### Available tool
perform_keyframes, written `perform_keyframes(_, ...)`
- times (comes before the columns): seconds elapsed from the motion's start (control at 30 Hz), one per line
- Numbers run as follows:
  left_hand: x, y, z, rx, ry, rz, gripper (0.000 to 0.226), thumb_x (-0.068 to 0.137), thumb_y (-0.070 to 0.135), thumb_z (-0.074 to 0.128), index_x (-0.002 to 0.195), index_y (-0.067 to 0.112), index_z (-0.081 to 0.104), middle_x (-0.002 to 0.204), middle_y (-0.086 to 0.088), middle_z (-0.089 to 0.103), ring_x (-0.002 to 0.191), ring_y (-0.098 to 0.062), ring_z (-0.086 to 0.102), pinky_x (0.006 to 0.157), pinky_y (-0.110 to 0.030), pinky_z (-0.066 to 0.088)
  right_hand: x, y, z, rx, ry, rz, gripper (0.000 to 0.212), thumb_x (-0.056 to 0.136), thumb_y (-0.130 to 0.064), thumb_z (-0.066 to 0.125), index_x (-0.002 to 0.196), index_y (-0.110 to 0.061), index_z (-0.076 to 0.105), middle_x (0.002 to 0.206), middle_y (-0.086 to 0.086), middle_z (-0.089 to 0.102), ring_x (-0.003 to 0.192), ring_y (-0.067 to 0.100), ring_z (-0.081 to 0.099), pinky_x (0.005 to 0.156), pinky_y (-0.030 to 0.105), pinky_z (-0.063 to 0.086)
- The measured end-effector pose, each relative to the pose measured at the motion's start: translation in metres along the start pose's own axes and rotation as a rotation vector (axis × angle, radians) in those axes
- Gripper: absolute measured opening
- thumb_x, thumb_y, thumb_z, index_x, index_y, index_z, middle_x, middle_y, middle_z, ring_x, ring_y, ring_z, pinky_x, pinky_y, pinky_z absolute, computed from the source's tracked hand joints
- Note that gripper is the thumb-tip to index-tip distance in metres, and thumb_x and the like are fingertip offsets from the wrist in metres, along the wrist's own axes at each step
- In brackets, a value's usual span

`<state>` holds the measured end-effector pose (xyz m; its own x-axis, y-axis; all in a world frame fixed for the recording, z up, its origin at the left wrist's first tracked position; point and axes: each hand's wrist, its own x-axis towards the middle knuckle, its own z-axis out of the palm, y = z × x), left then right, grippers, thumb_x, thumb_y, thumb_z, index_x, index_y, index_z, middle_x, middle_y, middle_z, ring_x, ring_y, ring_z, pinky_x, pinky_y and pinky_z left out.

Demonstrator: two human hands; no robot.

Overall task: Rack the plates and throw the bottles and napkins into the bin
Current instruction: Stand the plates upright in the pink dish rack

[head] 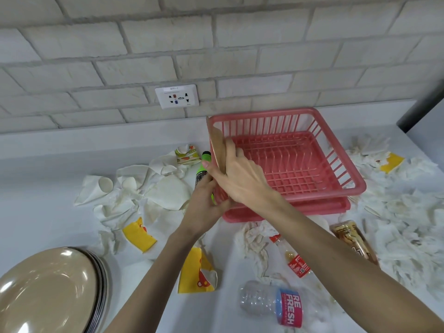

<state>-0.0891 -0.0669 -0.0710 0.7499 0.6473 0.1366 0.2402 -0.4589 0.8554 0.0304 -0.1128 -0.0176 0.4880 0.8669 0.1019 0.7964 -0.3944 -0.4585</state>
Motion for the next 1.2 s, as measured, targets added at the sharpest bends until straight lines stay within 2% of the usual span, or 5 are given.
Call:
perform_keyframes(0.23,-0.003,-0.008,0.007,0.088,0.120,0.036,0.026,0.079,0.000,0.069,0.097,0.019,0.069,0.087,0.003,0.062,0.083,-0.018,0.058,0.069,-0.013,0.040,-0.009,0.002,0.004,0.054,-0.049,-0.002,0.085,0.090,-0.071,0.038,0.153,-0.021,0.010,0.132,0.018,0.049,0.102,0.041,0.063,0.079,0.044,0.046)
perform_keyframes(0.57,-0.002,-0.006,0.003,0.167,0.092,0.088,0.020,0.085,0.012,0.066,0.104,0.018,0.072,0.109,0.015,0.063,0.105,-0.010,0.056,0.093,-0.022,0.041,-0.020,0.029,-0.004,0.232,-0.105,0.060,0.071,0.095,-0.068,0.027,0.149,-0.024,0.020,0.135,0.013,0.053,0.114,0.034,0.059,0.089,0.044,0.048)
perform_keyframes(0.7,-0.003,-0.005,0.004,0.197,0.103,0.083,0.019,0.086,0.012,0.070,0.103,0.018,0.070,0.099,0.017,0.060,0.093,-0.003,0.050,0.088,-0.009,0.035,-0.024,0.042,-0.003,0.253,-0.126,0.099,0.072,0.097,-0.066,0.022,0.152,-0.019,0.021,0.125,0.015,0.061,0.103,0.030,0.063,0.083,0.042,0.048)
perform_keyframes(0.87,-0.003,-0.007,0.004,0.155,0.101,0.044,0.017,0.083,0.020,0.069,0.099,0.021,0.066,0.092,0.008,0.063,0.086,-0.012,0.056,0.076,-0.022,0.044,-0.027,0.047,0.000,0.268,-0.130,0.105,0.070,0.098,-0.064,0.021,0.151,-0.017,0.025,0.095,0.012,0.064,0.090,0.029,0.066,0.078,0.040,0.048)
perform_keyframes(1.2,-0.012,-0.001,0.000,0.078,0.116,0.002,0.029,0.084,0.017,0.075,0.109,0.025,0.063,0.097,0.012,0.066,0.090,-0.007,0.061,0.076,-0.012,0.043,-0.033,0.045,-0.001,0.255,-0.070,-0.028,0.053,0.101,-0.051,0.034,0.140,-0.016,0.042,0.108,0.003,0.061,0.090,0.016,0.060,0.075,0.032,0.045)
